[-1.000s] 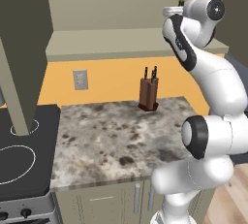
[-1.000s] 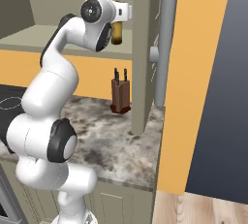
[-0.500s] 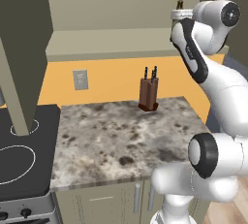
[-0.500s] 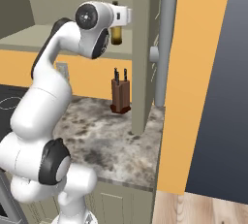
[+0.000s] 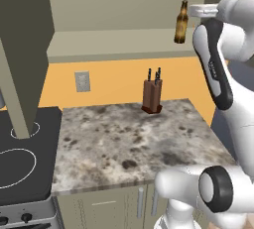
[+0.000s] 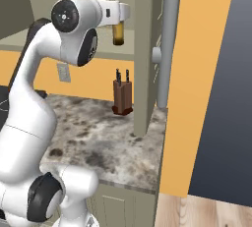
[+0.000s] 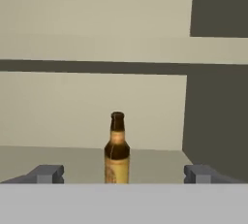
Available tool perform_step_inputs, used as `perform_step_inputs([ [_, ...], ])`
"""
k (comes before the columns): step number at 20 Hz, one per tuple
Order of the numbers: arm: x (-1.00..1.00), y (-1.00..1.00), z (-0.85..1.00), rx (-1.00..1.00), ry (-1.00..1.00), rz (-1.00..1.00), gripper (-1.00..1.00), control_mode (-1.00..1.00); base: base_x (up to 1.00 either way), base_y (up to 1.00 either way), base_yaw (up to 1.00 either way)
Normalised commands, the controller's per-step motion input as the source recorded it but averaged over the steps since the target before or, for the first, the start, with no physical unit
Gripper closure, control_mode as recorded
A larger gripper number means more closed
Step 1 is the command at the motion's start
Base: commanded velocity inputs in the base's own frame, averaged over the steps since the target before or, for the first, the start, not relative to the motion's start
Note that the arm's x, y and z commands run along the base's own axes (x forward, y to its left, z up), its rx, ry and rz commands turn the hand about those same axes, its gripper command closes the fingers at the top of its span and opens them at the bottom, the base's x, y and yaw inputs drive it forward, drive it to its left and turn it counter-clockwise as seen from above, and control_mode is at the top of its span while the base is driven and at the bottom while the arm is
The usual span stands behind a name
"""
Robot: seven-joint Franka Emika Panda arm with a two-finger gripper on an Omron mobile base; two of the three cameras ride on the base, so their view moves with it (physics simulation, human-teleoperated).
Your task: Sort all alcoholic drinks to one cabinet, and non-alcoholic drinks to the other.
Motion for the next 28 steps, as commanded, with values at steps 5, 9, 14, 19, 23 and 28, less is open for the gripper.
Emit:
perform_step_inputs([
  [5,-1.00,0.22,0.08,0.00,0.10,0.00,-1.00,-1.00,0.00,0.00,0.00],
  [9,-1.00,0.37,0.00,0.00,0.15,0.00,-1.00,-1.00,0.00,0.00,0.00],
  [14,-1.00,0.49,-0.16,0.02,0.24,0.00,-1.00,-1.00,0.00,0.00,0.00],
  [19,-1.00,0.40,-0.38,0.08,0.32,0.00,-1.00,-1.00,0.00,0.00,0.00],
  [23,-0.83,0.18,-0.61,0.13,0.35,0.00,-1.00,-1.00,0.00,0.00,0.00],
  [28,-0.42,0.11,-0.64,0.11,0.37,0.00,-1.00,-1.00,0.00,0.00,0.00],
])
